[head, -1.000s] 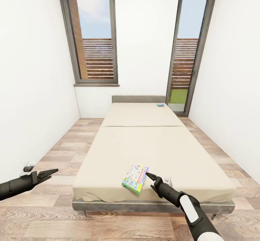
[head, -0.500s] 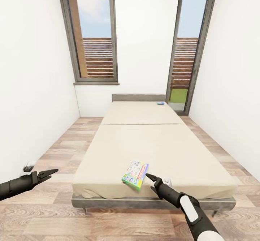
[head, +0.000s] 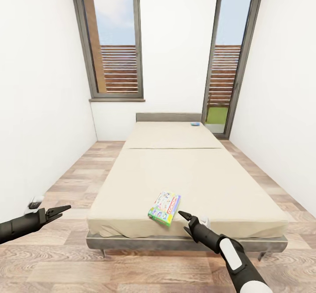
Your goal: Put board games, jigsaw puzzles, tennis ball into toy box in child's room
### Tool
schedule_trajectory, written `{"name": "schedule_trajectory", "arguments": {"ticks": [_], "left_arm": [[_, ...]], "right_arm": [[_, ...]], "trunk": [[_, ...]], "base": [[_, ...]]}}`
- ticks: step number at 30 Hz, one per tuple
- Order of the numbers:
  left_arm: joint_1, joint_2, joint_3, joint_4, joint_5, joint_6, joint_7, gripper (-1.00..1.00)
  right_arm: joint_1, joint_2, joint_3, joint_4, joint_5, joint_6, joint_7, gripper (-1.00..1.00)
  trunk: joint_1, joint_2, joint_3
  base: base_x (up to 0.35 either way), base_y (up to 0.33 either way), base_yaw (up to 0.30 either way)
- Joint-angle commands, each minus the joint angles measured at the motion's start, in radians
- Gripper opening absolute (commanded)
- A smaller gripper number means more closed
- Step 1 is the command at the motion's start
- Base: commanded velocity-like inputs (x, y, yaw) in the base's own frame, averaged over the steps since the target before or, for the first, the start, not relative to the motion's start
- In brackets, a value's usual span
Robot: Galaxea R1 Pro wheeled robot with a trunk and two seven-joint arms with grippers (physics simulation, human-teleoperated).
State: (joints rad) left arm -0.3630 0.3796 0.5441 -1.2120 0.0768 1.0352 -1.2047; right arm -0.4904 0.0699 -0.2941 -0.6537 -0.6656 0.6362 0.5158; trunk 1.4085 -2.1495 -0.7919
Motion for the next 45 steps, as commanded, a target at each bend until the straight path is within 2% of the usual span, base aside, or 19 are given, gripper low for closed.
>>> {"name": "schedule_trajectory", "arguments": {"ticks": [1,22,32,45], "left_arm": [[-0.001,0.000,0.000,0.000,0.003,0.008,-0.001,1.00],[-0.001,-0.002,0.000,-0.013,0.004,0.004,-0.009,1.00],[-0.001,-0.003,0.000,-0.014,0.004,0.000,-0.009,1.00],[-0.001,-0.012,0.000,-0.015,0.004,-0.001,-0.010,1.00]], "right_arm": [[-0.001,0.001,-0.006,0.004,-0.002,0.008,0.001,1.00],[-0.005,0.002,-0.007,0.014,-0.002,0.007,0.001,1.00],[-0.005,0.004,-0.006,0.014,-0.002,0.005,0.001,1.00],[-0.005,0.004,-0.006,0.014,-0.002,0.005,0.001,1.00]], "trunk": [[0.000,0.000,-0.001],[0.000,0.000,-0.001],[0.000,0.000,-0.001],[0.000,0.000,-0.001]], "base": [[0.000,0.000,0.000],[0.000,0.001,0.000],[-0.023,0.089,0.000],[-0.001,0.006,0.000]]}}
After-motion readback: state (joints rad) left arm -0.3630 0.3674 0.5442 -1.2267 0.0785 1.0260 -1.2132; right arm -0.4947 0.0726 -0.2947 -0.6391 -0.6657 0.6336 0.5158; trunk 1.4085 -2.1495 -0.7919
